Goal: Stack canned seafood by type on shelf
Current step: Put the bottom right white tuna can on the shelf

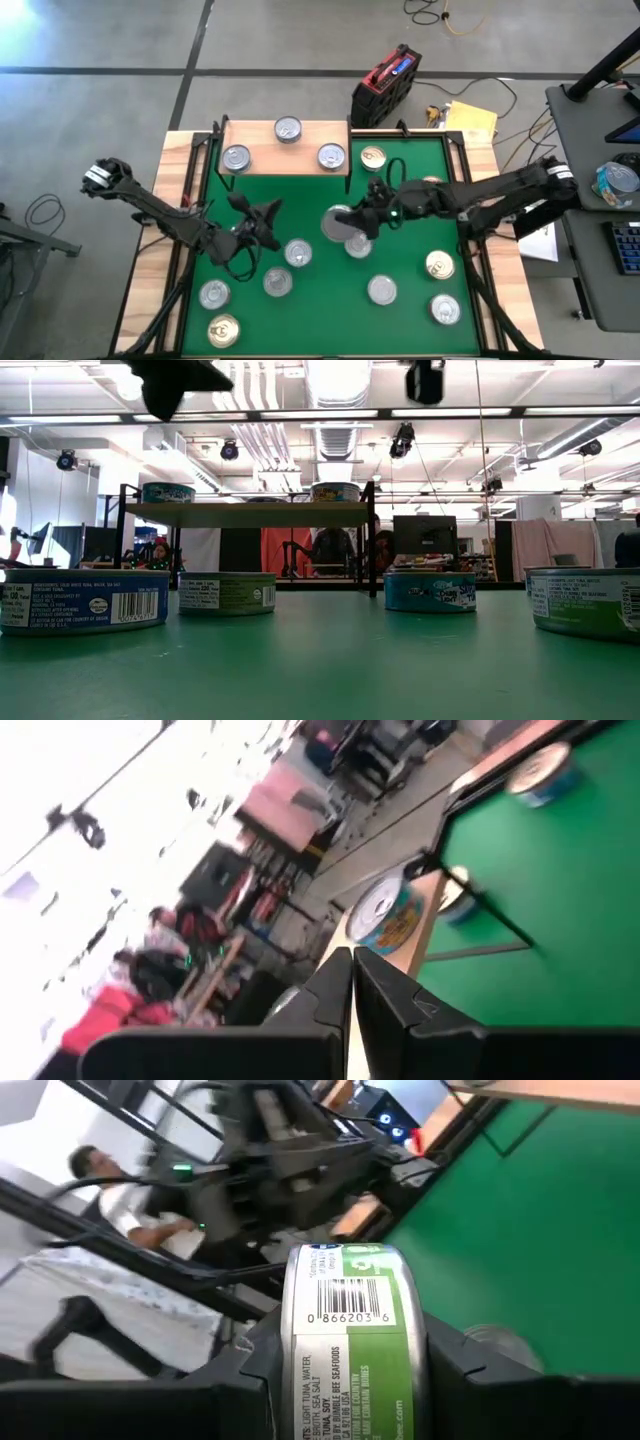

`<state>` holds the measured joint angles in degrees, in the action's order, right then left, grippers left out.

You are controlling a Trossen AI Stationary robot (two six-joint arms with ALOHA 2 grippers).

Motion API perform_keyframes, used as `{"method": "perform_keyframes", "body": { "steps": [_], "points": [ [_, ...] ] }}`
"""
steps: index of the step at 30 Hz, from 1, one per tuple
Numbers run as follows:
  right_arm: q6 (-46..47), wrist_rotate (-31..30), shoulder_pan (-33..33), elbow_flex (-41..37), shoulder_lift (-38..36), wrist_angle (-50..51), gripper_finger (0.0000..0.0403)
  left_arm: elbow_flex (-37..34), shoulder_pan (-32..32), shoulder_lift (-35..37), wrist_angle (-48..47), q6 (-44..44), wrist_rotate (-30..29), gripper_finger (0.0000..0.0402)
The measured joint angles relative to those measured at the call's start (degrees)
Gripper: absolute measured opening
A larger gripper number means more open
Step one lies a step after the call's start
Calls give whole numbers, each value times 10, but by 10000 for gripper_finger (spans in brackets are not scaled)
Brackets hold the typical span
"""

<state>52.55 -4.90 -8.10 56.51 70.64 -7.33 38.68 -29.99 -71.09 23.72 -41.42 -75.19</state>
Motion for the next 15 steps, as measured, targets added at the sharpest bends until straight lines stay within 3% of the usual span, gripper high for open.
{"method": "perform_keyframes", "body": {
  "steps": [5, 10, 15],
  "points": [
    [-3, 73, 7, -37, 50, -161, 126, 2, -64, 0, -4, -54, 65, 0],
    [25, 162, 5, -46, 116, -319, 126, 13, -145, 0, -8, -95, 246, 0],
    [73, 199, 5, -44, 172, -379, 126, 46, -188, -12, -11, -112, 250, 0]
  ]
}}
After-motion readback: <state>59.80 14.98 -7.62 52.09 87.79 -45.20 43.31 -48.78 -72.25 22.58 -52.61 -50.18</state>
